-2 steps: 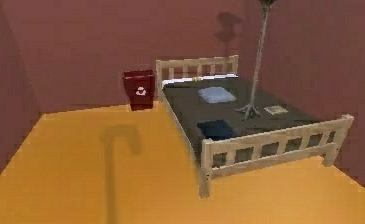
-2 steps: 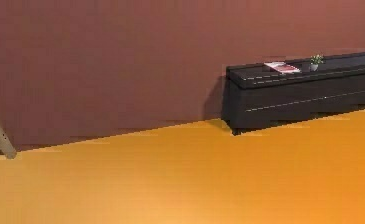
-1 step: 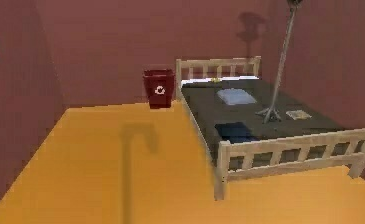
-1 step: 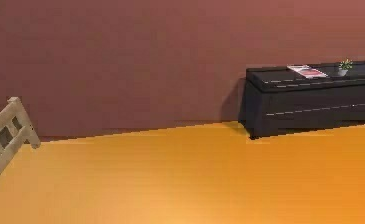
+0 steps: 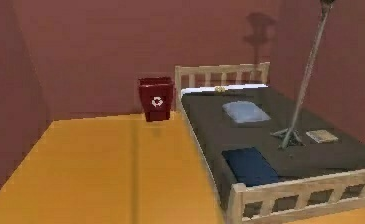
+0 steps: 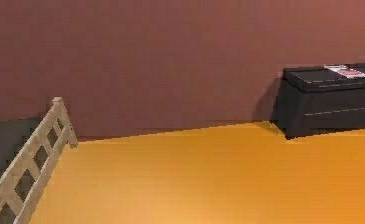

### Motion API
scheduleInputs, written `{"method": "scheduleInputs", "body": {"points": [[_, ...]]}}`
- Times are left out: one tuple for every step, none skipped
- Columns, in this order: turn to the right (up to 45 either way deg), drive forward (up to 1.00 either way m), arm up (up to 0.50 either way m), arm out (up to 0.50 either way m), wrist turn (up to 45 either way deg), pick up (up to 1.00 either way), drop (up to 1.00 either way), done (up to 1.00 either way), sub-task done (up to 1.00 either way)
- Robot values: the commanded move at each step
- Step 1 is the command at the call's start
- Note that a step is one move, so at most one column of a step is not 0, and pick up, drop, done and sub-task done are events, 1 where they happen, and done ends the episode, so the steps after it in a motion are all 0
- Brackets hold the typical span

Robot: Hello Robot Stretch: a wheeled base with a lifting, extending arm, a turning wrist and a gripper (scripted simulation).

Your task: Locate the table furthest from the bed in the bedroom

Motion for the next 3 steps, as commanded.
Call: {"method": "scheduleInputs", "body": {"points": [[45.0, 0.00, 0.00, 0.00, 0.0, 0.00, 0.00, 0.00, 0.00], [45.0, 0.00, 0.00, 0.00, 0.0, 0.00, 0.00, 0.00, 0.00], [45.0, 0.00, 0.00, 0.00, 0.0, 0.00, 0.00, 0.00, 0.00]]}}
